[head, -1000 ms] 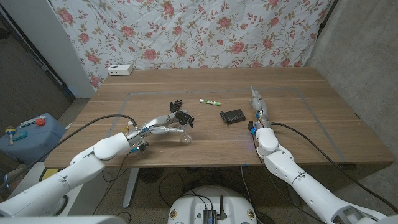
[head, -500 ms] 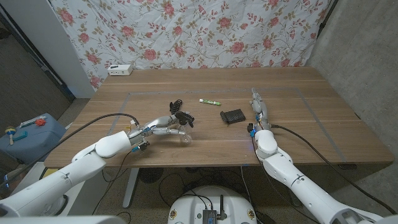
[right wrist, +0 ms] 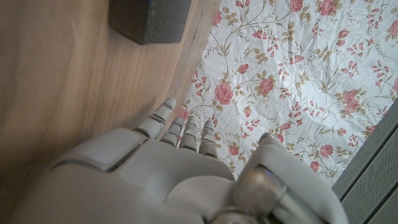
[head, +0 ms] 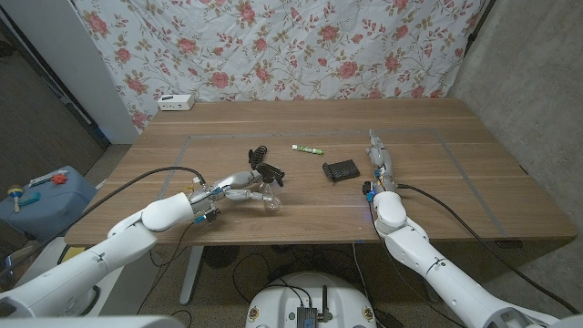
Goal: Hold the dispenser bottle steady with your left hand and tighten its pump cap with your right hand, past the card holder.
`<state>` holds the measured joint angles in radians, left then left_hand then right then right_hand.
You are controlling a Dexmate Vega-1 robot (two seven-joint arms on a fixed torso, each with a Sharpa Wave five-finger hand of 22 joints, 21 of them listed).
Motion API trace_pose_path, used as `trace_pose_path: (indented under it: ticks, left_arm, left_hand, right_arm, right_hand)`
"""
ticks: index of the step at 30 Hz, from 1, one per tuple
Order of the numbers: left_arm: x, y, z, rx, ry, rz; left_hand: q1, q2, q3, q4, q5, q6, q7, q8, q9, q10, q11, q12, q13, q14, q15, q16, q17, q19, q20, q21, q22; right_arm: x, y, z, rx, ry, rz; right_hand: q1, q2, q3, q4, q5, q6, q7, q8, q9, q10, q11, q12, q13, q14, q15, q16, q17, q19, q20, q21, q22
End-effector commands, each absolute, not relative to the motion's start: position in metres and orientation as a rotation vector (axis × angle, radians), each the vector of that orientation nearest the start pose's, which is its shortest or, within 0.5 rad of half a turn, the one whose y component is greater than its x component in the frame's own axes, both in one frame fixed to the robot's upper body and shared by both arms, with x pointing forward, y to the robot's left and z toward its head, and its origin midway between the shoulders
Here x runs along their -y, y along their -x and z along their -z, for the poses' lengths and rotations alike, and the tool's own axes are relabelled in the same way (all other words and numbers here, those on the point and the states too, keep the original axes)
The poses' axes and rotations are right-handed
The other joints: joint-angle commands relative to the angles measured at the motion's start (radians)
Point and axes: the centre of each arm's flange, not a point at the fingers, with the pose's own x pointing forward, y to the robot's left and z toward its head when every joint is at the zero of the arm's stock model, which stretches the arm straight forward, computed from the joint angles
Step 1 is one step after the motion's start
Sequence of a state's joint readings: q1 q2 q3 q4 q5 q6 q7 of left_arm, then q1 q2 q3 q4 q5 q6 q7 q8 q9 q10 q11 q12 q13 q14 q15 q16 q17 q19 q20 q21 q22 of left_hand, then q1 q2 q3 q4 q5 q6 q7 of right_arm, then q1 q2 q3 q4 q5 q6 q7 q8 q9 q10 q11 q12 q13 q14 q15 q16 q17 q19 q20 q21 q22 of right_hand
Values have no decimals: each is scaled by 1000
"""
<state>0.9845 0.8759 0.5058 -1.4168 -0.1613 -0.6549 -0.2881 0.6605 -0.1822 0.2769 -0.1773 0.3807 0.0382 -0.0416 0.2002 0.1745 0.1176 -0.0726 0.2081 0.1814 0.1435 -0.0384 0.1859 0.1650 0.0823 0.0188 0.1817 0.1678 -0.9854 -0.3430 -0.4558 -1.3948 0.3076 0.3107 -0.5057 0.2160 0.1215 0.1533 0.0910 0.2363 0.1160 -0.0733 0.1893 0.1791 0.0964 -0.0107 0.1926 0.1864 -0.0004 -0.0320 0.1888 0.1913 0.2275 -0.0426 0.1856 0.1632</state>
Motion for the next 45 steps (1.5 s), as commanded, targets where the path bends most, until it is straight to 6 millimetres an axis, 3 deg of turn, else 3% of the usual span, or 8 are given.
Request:
trace_pose_path:
  ticks: [1, 6, 10, 14, 23, 33, 38, 45]
  left_arm:
    - [-277, -569, 109, 677, -847, 671]
    - [-275, -571, 109, 682, -844, 678]
    - [-274, -573, 108, 684, -843, 680]
    - [-274, -574, 107, 688, -841, 680]
    - [-267, -577, 109, 693, -808, 692]
    - [-263, -579, 110, 694, -781, 701]
    - [-262, -580, 111, 695, -766, 696]
    - [-259, -581, 112, 696, -755, 693]
  left_hand:
    - [35, 5, -15, 3, 14, 35, -8, 11, 3, 33, -8, 10, 1, 26, -72, 5, 2, 14, -9, 8, 2]
    - [68, 11, -27, 7, 18, 64, -17, 13, 3, 66, -18, 16, 1, 53, -84, 7, 1, 21, -18, 9, 2]
    - [110, 20, -40, 11, 18, 115, -43, 19, 4, 99, -35, 18, 1, 88, -108, 8, 1, 33, -43, 10, 2]
    - [129, 23, -50, 15, 16, 144, -53, 20, 4, 126, -40, 22, 0, 111, -122, 9, 1, 43, -61, 12, 2]
    - [161, 27, -72, 22, 10, 209, -67, 23, 4, 170, -47, 22, -1, 152, -132, 9, 0, 61, -72, 12, 2]
    - [237, 50, -108, 29, -4, 364, -81, 35, 8, 319, -81, 40, 4, 287, -155, 16, 1, 110, -122, 13, 1]
    - [282, 79, -103, 30, -14, 442, -79, 45, 12, 385, -84, 53, 10, 346, -156, 20, 3, 130, -143, 14, 1]
    - [331, 113, -87, 24, -32, 483, -75, 48, 15, 411, -77, 54, 16, 396, -159, 26, 5, 142, -150, 13, 1]
  right_arm:
    - [209, -623, 103, 593, -23, 131]
    - [209, -622, 105, 591, -25, 128]
    - [209, -623, 104, 597, -39, 121]
    - [210, -622, 101, 602, -29, 118]
    - [210, -622, 101, 600, -24, 119]
    - [210, -620, 103, 592, -18, 122]
    - [211, -619, 104, 590, -16, 124]
    - [212, -619, 106, 586, -18, 127]
  right_hand:
    - [4, -6, 3, -6, 7, -2, 1, 1, 3, 4, -2, 1, 1, -2, -17, 7, 1, 11, -37, 2, 3]
    - [5, -6, 3, -6, 7, -1, 1, 1, 3, 5, -1, 1, 1, -1, -18, 7, 1, 12, -37, 2, 3]
    - [5, -6, 3, -6, 7, -1, 1, 1, 3, 5, -2, 1, 1, -1, -17, 7, 1, 12, -37, 2, 3]
    - [4, -6, 3, -7, 7, -1, 0, 1, 3, 4, -2, 1, 1, -2, -19, 7, 1, 13, -40, 2, 3]
    - [3, -7, 3, -7, 7, 0, 1, 1, 3, 5, -3, 1, 1, -3, -20, 6, 1, 13, -45, 2, 3]
    - [3, -7, 4, -7, 8, 1, 2, 1, 3, 6, -2, 2, 1, -2, -21, 7, 1, 13, -45, 2, 3]
    - [2, -7, 4, -8, 8, 1, 1, 1, 3, 6, -4, 1, 1, -2, -20, 7, 1, 14, -44, 2, 3]
    - [2, -7, 4, -8, 8, 2, 1, 2, 3, 6, -5, 1, 1, -1, -20, 7, 1, 14, -44, 1, 3]
